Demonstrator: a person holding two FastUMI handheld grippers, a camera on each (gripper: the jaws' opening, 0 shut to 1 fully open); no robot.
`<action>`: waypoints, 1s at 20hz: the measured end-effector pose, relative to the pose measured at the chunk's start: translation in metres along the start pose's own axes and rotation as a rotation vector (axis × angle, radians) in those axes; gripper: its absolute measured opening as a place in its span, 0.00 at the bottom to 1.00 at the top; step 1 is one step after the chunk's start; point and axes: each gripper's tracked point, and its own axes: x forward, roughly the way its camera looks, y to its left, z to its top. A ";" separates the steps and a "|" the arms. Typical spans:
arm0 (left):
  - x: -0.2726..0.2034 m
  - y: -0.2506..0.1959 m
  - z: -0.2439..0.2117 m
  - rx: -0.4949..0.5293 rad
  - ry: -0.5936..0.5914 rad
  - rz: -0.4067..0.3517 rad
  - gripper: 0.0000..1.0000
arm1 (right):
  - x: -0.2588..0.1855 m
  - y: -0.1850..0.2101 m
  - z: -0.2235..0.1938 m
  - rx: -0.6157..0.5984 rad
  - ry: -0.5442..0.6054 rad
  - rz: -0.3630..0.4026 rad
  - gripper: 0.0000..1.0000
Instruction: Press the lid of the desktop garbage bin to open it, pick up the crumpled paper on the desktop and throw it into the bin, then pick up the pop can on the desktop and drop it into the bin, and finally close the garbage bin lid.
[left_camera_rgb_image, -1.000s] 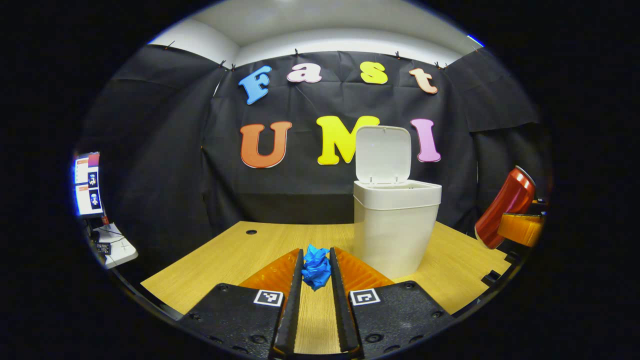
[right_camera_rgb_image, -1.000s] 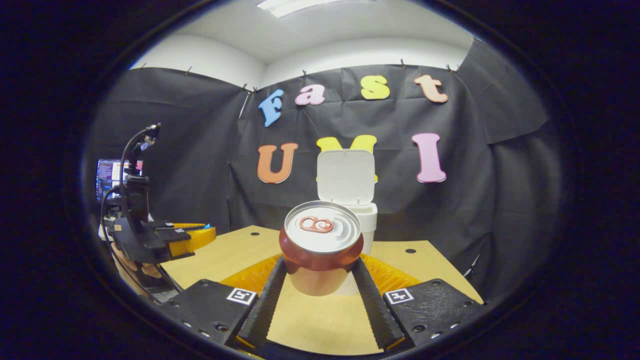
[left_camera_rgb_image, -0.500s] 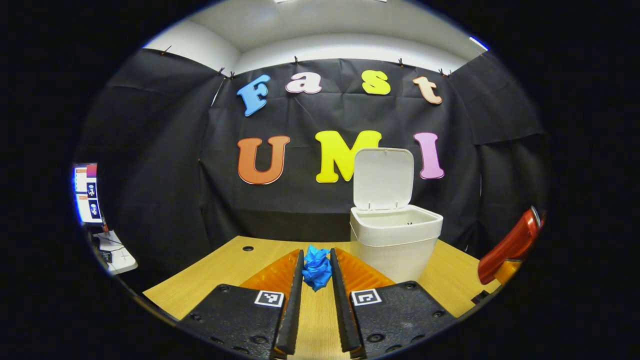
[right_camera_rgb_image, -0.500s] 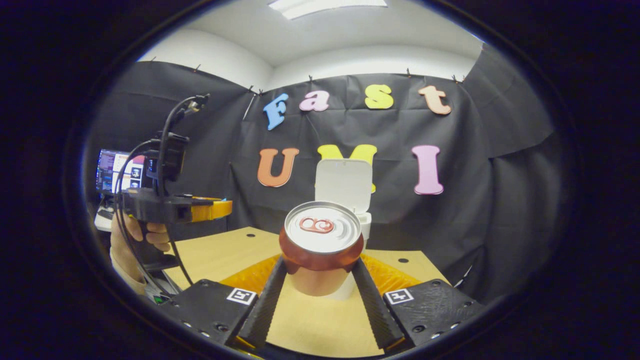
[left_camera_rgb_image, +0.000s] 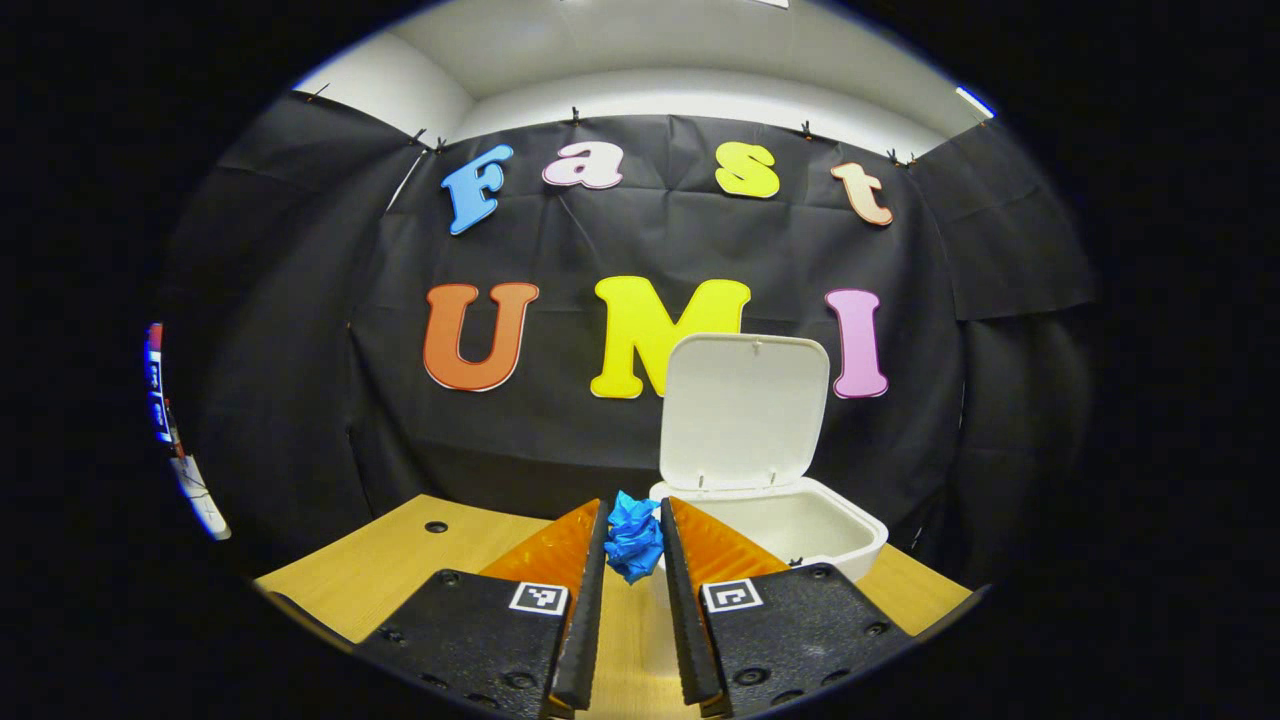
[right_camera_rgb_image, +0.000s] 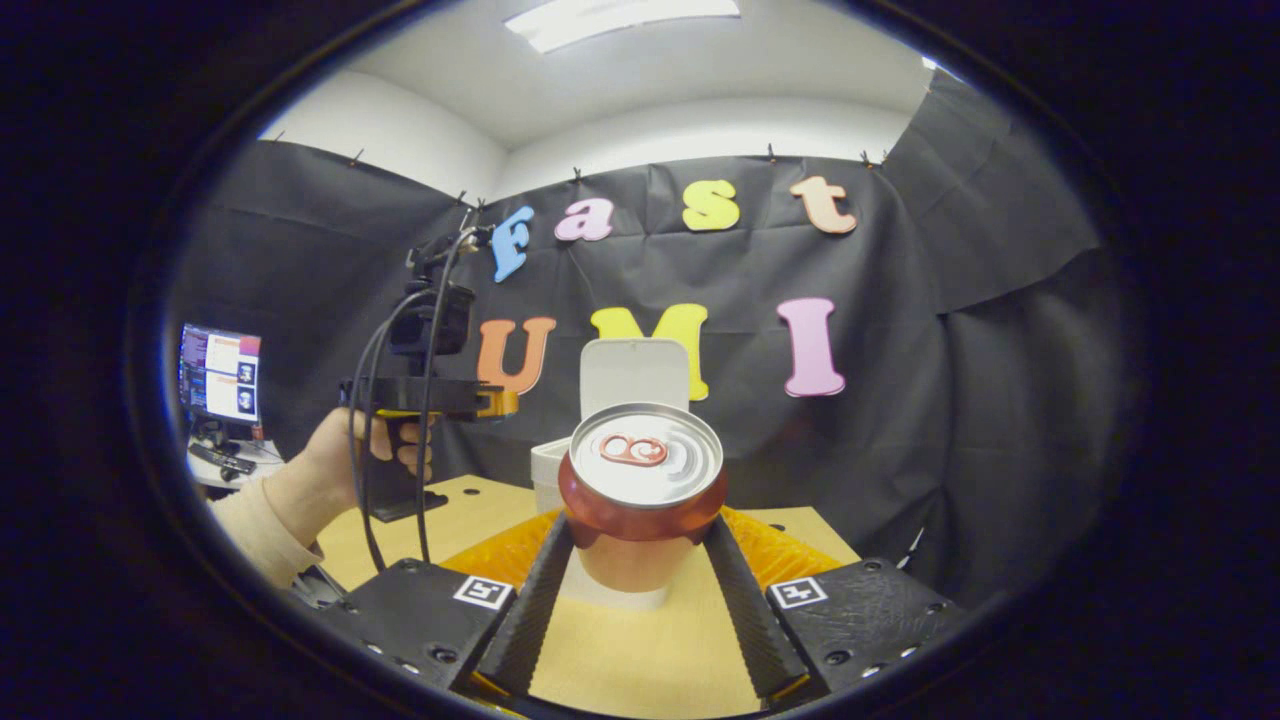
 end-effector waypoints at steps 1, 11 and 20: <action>0.009 -0.013 0.000 -0.005 -0.005 -0.023 0.35 | -0.004 -0.004 0.004 0.013 -0.013 0.005 0.78; 0.070 -0.102 -0.006 0.006 -0.016 -0.069 0.36 | -0.006 -0.084 0.017 0.153 -0.052 -0.151 0.77; 0.082 -0.108 -0.026 0.055 0.055 -0.080 0.51 | -0.013 -0.089 0.019 0.142 -0.069 -0.173 0.77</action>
